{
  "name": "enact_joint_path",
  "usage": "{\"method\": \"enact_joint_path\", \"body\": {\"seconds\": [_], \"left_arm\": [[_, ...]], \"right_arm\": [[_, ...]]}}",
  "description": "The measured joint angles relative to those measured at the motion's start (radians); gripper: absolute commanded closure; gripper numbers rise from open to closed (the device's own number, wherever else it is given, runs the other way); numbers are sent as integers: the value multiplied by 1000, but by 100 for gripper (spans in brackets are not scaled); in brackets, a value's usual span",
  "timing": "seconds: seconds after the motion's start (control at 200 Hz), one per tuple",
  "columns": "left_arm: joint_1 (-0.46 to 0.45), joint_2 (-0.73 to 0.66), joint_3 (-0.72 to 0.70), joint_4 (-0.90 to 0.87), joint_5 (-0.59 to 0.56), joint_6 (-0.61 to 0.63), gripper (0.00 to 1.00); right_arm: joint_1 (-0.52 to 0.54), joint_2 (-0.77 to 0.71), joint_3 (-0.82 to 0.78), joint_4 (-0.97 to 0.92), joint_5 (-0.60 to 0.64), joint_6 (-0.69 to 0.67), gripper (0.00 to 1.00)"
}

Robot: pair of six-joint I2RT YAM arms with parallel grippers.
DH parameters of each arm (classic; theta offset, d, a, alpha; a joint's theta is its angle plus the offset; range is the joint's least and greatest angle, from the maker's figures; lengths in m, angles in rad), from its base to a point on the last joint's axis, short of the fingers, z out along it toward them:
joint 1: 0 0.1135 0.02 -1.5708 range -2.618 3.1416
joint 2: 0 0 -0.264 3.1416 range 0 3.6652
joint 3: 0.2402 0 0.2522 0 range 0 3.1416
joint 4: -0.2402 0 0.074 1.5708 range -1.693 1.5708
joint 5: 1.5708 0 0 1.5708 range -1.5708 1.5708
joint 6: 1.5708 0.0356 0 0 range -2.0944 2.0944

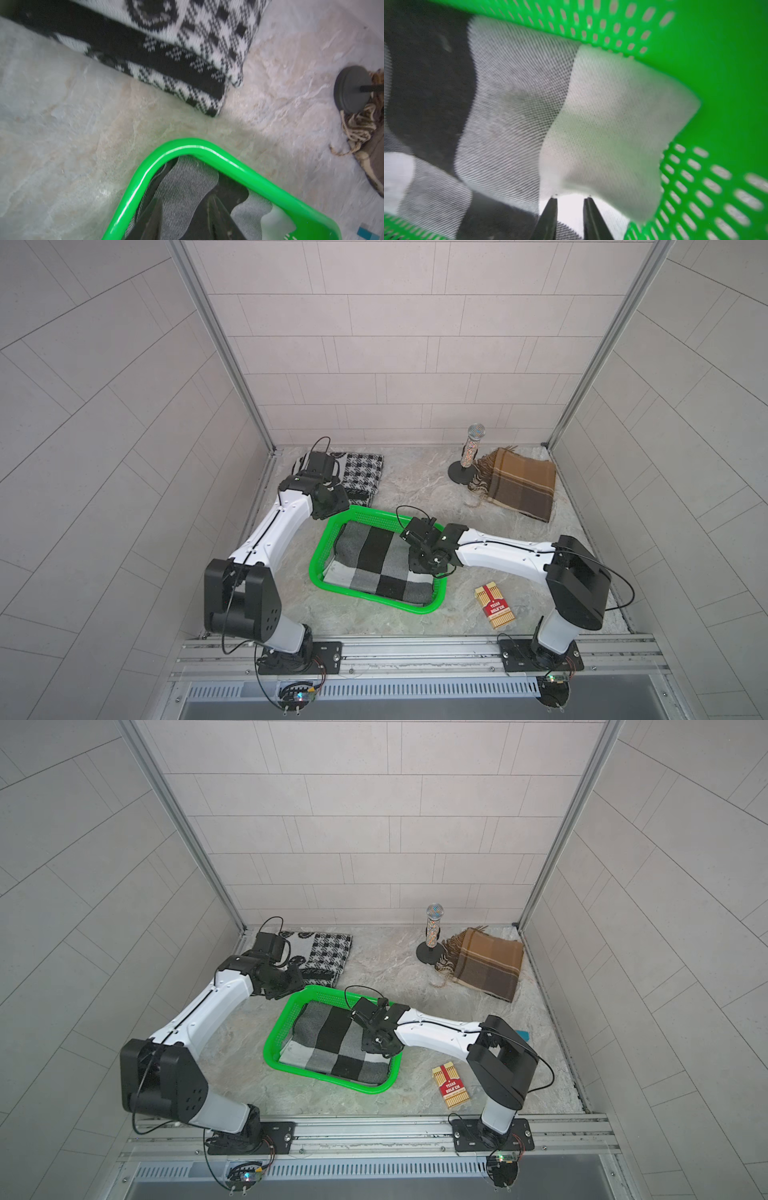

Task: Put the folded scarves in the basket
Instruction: Place the scarf in the basket, then move the scarf to the center of the board.

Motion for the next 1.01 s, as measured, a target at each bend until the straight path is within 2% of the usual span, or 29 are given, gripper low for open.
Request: {"method": "enact_joint_path", "body": {"seconds": [0.1,0.22,0.34,0.415,0.545,0.755,1.006], "left_arm": [[25,82,76,11,0,12,59],[53,214,179,18,-1,32,60],[74,340,267,26,-8,60,60],[85,408,324,31,-16,80,59],[96,516,425,31,-27,121,57],[102,704,618,-15,-50,172,56],[102,783,652,-44,-36,176,61]], "right_arm": [[1,-94,34,-10,32,-34,53],[-18,-196,65,-8,53,-78,53],[-74,-224,82,-3,42,-133,53],[-122,-216,85,5,17,-167,53],[-203,-191,104,5,-21,-227,45],[-299,-98,216,12,-108,-310,39],[-335,66,344,11,-183,-368,36]]}}
